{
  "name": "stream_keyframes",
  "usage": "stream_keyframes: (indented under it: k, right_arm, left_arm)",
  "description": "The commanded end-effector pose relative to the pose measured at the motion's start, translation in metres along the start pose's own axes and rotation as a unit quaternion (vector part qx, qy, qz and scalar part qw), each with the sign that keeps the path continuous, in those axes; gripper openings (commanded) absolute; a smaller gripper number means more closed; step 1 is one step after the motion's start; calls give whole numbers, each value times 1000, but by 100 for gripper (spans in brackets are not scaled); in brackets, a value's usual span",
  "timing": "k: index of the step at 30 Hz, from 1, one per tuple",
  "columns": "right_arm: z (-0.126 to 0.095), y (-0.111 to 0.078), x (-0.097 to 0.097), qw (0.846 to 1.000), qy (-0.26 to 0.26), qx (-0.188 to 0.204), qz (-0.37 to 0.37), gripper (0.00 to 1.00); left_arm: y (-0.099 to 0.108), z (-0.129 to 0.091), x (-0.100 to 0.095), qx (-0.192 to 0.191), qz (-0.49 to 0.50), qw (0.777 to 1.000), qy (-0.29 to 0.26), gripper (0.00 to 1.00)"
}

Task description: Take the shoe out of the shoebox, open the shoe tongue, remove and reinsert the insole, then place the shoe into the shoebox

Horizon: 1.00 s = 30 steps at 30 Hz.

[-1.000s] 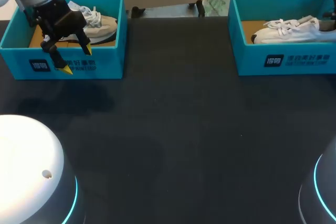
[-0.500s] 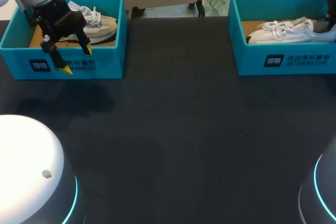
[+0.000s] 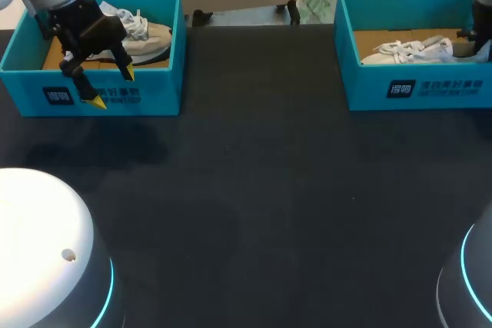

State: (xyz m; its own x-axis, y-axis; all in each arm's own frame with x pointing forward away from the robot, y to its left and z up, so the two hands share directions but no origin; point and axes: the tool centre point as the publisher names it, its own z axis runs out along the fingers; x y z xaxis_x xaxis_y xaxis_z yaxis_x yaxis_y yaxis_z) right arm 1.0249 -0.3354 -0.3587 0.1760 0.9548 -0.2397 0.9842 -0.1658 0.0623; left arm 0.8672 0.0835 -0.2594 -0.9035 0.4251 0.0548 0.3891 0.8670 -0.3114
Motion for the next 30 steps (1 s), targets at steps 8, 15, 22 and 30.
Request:
stream_keyframes:
  k: [8, 15, 22, 30]
  right_arm:
    - [17, 5, 6, 1000, 11, 15, -3, 0]
    - [26, 6, 9, 1000, 15, 25, -6, 0]
    - [35, 6, 13, 999, 15, 36, -15, 4]
    - [25, 2, 13, 999, 13, 28, -9, 41]
  left_arm:
    - [0, 0, 0, -1, 0, 1000, 1, 100]
    - [0, 0, 0, -1, 0, 1000, 1, 100]
    - [0, 0, 0, -1, 0, 1000, 1, 100]
    - [0, 0, 0, -1, 0, 1000, 1, 100]
